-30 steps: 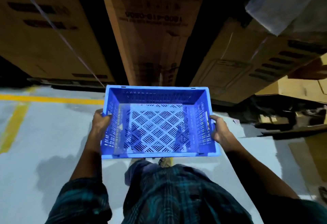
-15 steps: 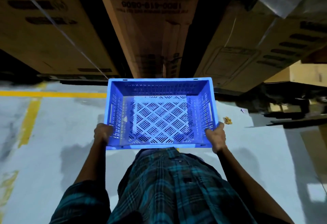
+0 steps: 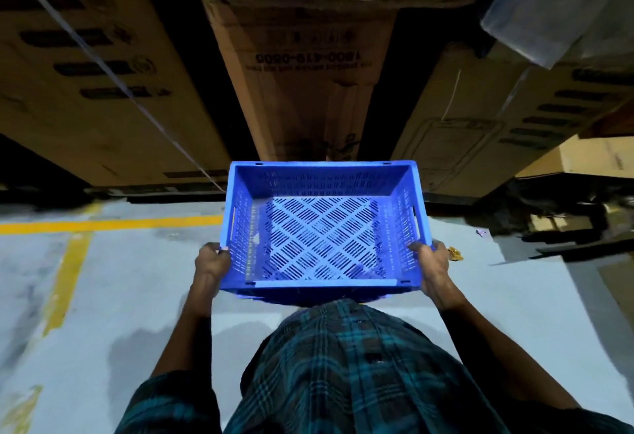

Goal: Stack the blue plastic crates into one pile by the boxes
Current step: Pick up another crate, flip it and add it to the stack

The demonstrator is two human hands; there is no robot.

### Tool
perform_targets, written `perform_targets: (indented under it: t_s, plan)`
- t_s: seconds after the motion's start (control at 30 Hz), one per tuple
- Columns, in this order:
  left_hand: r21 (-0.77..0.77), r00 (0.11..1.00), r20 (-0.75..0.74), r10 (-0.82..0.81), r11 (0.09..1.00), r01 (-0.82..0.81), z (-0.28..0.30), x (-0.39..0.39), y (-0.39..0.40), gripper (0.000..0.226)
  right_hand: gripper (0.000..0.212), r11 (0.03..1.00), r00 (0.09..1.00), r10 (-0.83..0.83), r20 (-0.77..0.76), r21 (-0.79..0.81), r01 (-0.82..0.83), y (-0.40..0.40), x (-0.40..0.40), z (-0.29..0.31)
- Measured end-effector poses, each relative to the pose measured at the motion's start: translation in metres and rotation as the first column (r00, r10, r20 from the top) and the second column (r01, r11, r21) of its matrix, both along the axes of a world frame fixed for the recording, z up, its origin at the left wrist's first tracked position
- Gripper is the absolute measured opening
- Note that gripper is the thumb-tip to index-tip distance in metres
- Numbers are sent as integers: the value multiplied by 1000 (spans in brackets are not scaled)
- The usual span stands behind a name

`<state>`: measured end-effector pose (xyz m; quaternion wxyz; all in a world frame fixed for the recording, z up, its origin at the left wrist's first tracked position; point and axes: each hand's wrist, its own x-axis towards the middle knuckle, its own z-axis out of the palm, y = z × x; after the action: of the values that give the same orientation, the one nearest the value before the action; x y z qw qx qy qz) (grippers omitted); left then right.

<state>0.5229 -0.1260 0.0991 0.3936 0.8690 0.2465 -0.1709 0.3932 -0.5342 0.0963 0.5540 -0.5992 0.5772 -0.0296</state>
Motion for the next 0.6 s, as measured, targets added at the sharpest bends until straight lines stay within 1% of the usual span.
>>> perform_targets:
  t_s: [0.1, 0.17, 0.23, 0.3, 0.37, 0.4, 0.47, 0.53, 0.6]
  plan:
    - [-28, 1000, 12, -26, 999, 26, 5, 7, 3, 30, 42, 999, 999, 31, 19, 18, -31, 3, 3, -2]
    - [-52, 998, 7, -59, 997, 59, 6, 8, 6, 30, 44, 990, 991, 130, -32, -58, -132, 10, 1, 1]
    - [-57, 994, -3, -107, 993, 107, 4, 9, 13, 32, 52, 947, 952, 267, -152, -144, -288, 13, -2, -3]
    - [-41, 985, -41, -166, 986, 165, -1, 9, 22, 33, 68, 896, 891, 356, -282, -167, -411, 11, -7, -15]
    - [-12, 975, -78, -207, 978, 207, -3, 8, 30, 31, 84, 873, 850, 378, -368, -164, -459, 11, -12, -18]
    - [-1, 971, -84, -224, 974, 225, -4, 7, 31, 31, 85, 872, 854, 381, -356, -168, -459, 11, -16, -16]
    - [23, 962, -94, -257, 965, 260, -4, 3, 32, 32, 73, 874, 869, 366, -331, -199, -444, 14, -23, -10]
    - [37, 952, -111, -286, 956, 291, -5, -1, 32, 32, 58, 870, 871, 349, -347, -225, -438, 16, -30, -7]
    - [47, 946, -126, -299, 950, 307, -6, -5, 34, 28, 49, 872, 865, 336, -373, -224, -435, 19, -35, -10]
